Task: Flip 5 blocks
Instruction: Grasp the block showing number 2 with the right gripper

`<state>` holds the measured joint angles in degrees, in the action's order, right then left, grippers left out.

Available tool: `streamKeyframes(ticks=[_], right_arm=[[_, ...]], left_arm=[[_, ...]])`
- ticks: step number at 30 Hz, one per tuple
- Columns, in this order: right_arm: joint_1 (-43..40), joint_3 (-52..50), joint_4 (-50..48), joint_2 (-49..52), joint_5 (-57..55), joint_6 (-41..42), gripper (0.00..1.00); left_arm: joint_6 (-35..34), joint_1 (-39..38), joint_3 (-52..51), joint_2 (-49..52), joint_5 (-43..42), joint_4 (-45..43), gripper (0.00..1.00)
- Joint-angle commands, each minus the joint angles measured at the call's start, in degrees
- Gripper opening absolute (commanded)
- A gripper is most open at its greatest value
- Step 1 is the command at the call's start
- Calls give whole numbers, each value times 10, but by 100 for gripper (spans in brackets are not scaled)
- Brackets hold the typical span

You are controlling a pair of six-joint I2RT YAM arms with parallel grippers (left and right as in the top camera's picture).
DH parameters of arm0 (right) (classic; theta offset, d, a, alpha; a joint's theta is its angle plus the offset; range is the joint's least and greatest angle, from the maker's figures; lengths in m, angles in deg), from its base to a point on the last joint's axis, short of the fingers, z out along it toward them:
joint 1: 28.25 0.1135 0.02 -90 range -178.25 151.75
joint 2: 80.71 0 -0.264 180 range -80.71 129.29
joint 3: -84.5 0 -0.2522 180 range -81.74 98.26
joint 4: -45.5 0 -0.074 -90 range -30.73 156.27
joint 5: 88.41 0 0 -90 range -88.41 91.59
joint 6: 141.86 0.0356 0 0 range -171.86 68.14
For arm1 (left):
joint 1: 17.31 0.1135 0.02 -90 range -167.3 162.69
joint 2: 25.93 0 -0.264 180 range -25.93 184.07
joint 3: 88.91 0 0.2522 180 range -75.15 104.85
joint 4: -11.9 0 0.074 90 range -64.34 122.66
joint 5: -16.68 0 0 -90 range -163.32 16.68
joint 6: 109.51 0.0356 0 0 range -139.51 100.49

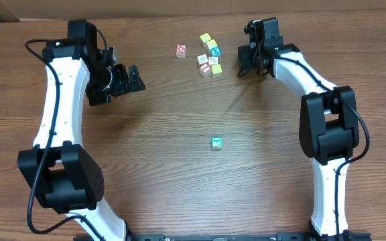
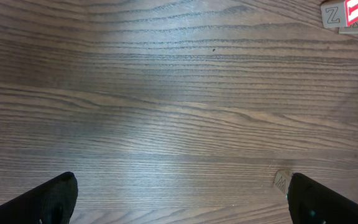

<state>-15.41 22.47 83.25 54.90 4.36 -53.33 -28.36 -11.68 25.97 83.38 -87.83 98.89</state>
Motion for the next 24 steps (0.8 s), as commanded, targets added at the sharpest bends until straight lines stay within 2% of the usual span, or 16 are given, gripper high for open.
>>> streamKeyframes(ticks=[1,5,11,17,24], right_arm=[[3,-12,-15,9,3,-1,49],[3,-2,-19,7,4,0,37],[8,22,21,-8,4,27,31],[25,26,78,-76,4,37,32],[77,26,178,-215,15,91,31]], left_arm=[[-6,0,15,0,-1,0,100],[-6,0,15,0,-1,0,100],[-6,0,15,0,-1,0,100],[-6,0,15,0,-1,0,100],[-6,0,15,0,-1,0,100]])
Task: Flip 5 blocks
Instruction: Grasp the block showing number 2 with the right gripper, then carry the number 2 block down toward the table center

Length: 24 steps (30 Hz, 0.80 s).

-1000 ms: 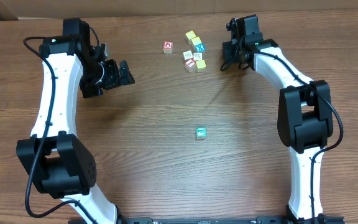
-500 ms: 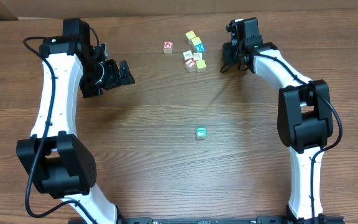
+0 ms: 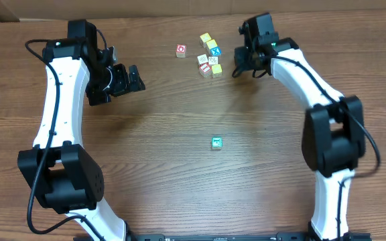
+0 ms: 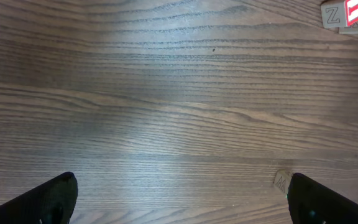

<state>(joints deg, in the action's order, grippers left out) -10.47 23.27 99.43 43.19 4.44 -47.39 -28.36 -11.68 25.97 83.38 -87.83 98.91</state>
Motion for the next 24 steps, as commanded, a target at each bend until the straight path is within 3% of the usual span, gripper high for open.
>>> streamKeyframes(ticks=[1,4,13,18,21,24], right_arm=[[40,18,34,-118,14,38,29],[79,18,88,-167,14,68,22],[181,-10,246,-174,14,237,24],[238,-86,212,-174,13,287,25],[265,-135,170,-174,13,288,33],[281,-177,132,-174,13,299,35]], left_arm=[[-6,0,15,0,-1,0,100],[-6,0,15,0,-1,0,100],[-6,0,15,0,-1,0,100],[-6,0,15,0,-1,0,100],[-6,0,15,0,-1,0,100],[-6,0,15,0,-1,0,100]])
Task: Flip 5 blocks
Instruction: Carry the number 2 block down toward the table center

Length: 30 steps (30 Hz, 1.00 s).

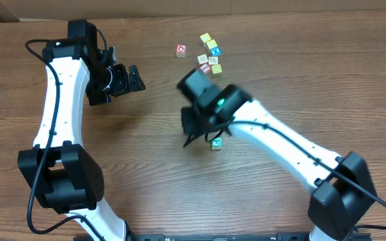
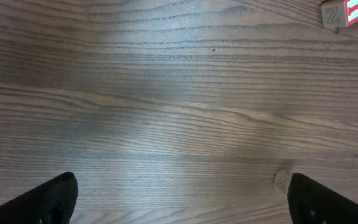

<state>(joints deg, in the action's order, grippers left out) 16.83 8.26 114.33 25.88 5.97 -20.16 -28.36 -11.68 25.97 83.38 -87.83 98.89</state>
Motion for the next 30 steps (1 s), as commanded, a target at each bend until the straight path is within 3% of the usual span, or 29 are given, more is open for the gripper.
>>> streamKeyframes(ticks=[1,3,4,6,8,9,12,20,29,30], right_arm=[[11,-42,-31,0,-2,33,35],[16,-64,-55,0,-4,42,35],[16,-76,-68,0,-4,42,43],[16,-90,-83,0,-4,41,71],[16,-95,-90,0,-4,41,83],[15,-95,-96,0,-4,41,84],[15,-95,-111,0,3,41,82],[45,-95,-113,0,21,42,61],[115,-119,-114,0,-28,142,62],[125,-126,-118,0,-28,149,65]], left_arm=[[-6,0,15,0,-1,0,100],[-6,0,15,0,-1,0,100],[-6,0,15,0,-1,0,100],[-6,0,15,0,-1,0,100],[-6,0,15,0,-1,0,100],[-6,0,15,0,-1,0,100],[-6,0,15,0,-1,0,100],[-6,0,15,0,-1,0,100],[-6,0,15,0,-1,0,100],[-6,0,15,0,-1,0,100]])
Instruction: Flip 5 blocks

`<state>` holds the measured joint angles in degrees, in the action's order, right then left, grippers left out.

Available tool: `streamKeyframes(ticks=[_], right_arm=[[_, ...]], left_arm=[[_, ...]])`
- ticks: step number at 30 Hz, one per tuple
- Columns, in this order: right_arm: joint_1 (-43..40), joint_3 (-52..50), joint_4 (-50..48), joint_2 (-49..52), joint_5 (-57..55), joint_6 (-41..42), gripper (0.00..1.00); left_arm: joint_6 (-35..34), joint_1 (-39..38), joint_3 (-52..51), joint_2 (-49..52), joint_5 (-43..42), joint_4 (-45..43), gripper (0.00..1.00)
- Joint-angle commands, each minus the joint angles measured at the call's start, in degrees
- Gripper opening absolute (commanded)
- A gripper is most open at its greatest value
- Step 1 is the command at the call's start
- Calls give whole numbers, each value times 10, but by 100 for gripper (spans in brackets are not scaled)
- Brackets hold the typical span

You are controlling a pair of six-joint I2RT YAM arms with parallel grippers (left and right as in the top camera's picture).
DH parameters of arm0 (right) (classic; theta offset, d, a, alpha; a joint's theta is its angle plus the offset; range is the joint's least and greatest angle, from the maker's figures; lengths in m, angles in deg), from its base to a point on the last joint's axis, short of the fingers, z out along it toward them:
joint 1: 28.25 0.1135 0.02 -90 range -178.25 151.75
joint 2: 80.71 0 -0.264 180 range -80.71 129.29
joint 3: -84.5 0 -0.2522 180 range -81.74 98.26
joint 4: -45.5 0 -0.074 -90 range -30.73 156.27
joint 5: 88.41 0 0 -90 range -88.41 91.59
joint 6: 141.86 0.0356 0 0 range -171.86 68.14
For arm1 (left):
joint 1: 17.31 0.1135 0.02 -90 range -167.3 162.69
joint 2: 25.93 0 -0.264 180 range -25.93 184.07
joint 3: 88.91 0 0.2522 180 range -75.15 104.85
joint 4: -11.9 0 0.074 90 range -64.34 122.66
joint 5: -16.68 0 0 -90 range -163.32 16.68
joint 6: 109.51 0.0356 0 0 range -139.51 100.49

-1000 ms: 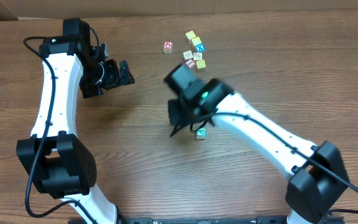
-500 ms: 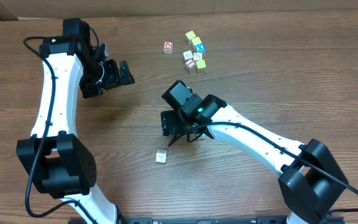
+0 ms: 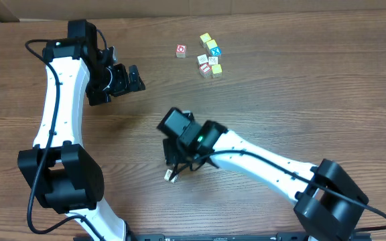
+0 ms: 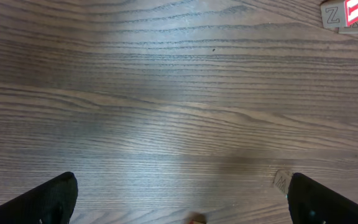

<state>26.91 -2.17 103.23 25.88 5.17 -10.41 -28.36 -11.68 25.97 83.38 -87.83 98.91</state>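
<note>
Several small lettered blocks (image 3: 210,57) lie clustered at the far middle, with a red-faced block (image 3: 181,50) apart on their left. The left wrist view catches three of them (image 4: 348,12) in its top right corner. My left gripper (image 3: 133,77) hangs open over bare wood at the far left (image 4: 182,202). My right arm reaches across the table, and its gripper (image 3: 172,170) points down at the near middle. A small pale block (image 3: 169,176) sits at its fingertips; whether it is gripped is unclear. The green block is hidden.
The wooden table (image 3: 112,174) spans both views. A cardboard wall (image 3: 179,8) runs along the far edge. My right arm's white link (image 3: 260,161) lies diagonally over the near right part of the table. A small tan mark (image 4: 281,180) shows on the wood.
My right gripper has gone from beside the green block at the table's middle to nearer and further left. The green block no longer shows, and a pale block is at the fingertips. The left arm has not moved.
My right gripper first stood at the far right beside the block cluster, with the green block alone at the middle. Then it was down by the green block. Now it is at the near middle with a pale block at its tips. My left gripper stayed open throughout.
</note>
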Motion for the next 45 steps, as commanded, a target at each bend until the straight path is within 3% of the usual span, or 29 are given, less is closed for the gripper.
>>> streamKeyframes(ticks=[1,9,15,32,39,41,45], right_arm=[[33,-27,-11,0,-20,51,67],[83,-83,-80,0,-50,98,68],[85,-113,-125,0,-52,103,57],[93,-129,-176,47,-51,158,57],[76,-123,-172,47,-57,156,52],[61,-111,-142,41,-57,153,45],[35,-83,-82,17,-56,125,41]], left_arm=[[-6,0,15,0,-1,0,100],[-6,0,15,0,-1,0,100],[-6,0,15,0,-1,0,100],[-6,0,15,0,-1,0,100],[-6,0,15,0,-1,0,100],[-6,0,15,0,-1,0,100],[-6,0,15,0,-1,0,100]])
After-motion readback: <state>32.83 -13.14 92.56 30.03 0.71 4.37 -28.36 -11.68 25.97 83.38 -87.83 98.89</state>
